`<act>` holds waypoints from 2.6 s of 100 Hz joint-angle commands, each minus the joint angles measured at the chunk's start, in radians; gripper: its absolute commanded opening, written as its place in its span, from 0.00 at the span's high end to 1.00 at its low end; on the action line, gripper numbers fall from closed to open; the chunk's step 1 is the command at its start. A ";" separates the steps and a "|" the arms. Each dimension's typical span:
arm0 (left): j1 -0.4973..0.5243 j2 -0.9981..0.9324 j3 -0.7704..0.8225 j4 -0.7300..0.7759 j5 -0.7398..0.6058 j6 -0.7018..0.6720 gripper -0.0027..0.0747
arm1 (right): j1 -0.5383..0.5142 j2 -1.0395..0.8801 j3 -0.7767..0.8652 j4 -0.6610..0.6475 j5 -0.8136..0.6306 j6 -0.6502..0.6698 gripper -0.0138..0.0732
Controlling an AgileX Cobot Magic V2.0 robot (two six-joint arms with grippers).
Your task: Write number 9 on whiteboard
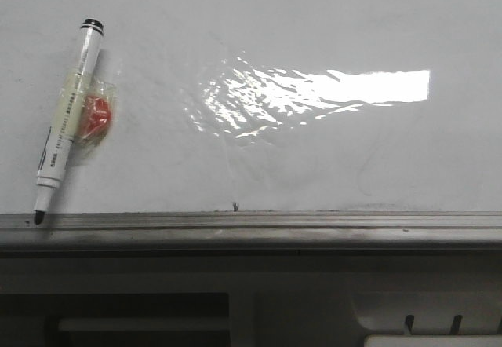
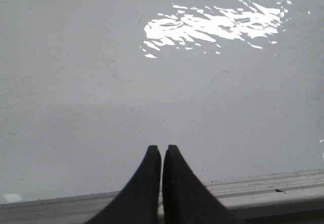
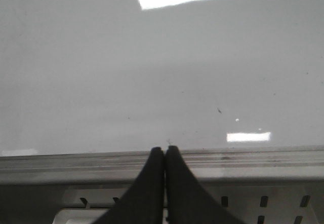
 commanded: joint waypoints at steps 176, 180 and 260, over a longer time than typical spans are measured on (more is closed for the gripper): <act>0.004 0.249 -0.326 -0.131 -0.109 -0.010 0.39 | -0.003 0.065 -0.239 0.077 -0.012 -0.001 0.92; 0.004 0.266 -0.324 -0.186 -0.135 -0.010 0.33 | -0.003 0.065 -0.239 0.077 -0.020 -0.001 0.92; -0.517 0.783 -0.324 -0.240 -0.390 0.044 0.47 | -0.003 0.065 -0.239 0.077 -0.018 -0.001 0.92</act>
